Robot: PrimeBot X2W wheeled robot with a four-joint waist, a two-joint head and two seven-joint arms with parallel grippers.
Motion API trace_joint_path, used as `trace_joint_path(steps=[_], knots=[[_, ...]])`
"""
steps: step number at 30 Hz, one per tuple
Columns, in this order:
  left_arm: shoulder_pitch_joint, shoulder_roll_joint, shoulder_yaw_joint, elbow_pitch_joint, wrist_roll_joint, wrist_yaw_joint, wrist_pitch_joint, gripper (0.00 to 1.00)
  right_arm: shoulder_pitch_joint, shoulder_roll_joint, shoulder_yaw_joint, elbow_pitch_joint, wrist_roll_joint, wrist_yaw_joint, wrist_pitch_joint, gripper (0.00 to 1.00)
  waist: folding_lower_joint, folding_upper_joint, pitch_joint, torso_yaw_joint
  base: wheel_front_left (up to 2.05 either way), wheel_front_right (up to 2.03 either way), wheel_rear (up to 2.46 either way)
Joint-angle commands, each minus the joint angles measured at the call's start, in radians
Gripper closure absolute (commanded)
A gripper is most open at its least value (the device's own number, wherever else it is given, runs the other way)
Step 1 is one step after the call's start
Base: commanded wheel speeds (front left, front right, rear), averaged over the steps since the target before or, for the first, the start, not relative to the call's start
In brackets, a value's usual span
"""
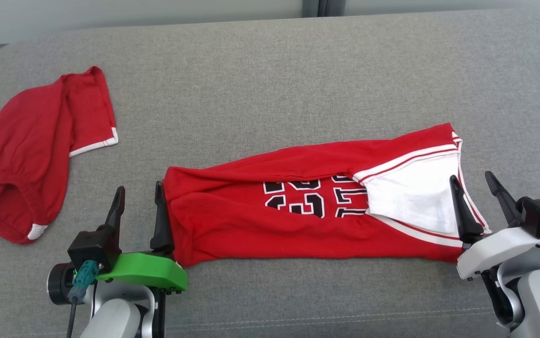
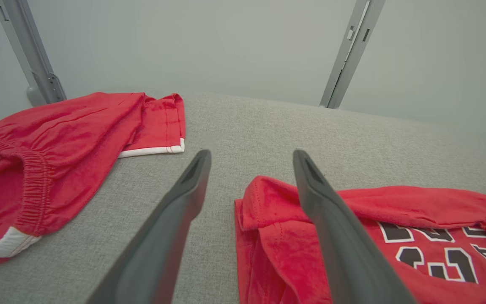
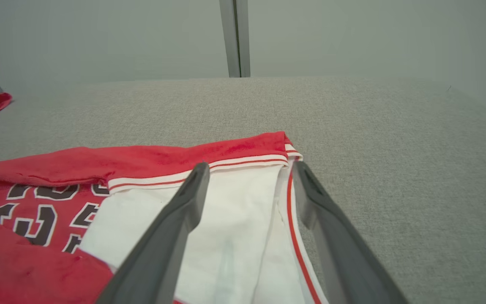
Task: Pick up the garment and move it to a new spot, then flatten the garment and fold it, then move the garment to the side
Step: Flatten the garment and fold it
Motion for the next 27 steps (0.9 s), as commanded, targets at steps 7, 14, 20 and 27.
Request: trace_joint_path(steps=[7, 14, 20, 27], knots=[[-0.048, -0.022, -0.003, 0.014, 0.013, -0.016, -0.007, 0.00, -0.082, -0.017, 0.003, 0.175, 0.022, -0.001, -0.031, 0.00, 0.0000, -0.0001, 0.078, 0.038, 0.00, 0.00, 0.00], [-0.074, -0.027, 0.003, 0.025, 0.028, -0.023, -0.009, 0.00, -0.138, -0.030, 0.009, 0.332, 0.050, -0.001, -0.069, 0.00, 0.0000, -0.0001, 0.114, 0.050, 0.00, 0.00, 0.00], [-0.084, -0.030, 0.011, 0.026, 0.037, -0.028, -0.009, 0.00, -0.168, -0.032, 0.037, 0.420, 0.095, -0.001, -0.080, 0.56, 0.0000, -0.0001, 0.126, 0.044, 0.00, 0.00, 0.00], [-0.080, -0.030, 0.023, 0.024, 0.042, -0.029, -0.008, 0.00, -0.171, -0.059, 0.072, 0.425, 0.147, -0.002, -0.097, 1.00, 0.0000, -0.0001, 0.123, 0.025, 0.00, 0.00, 0.00]])
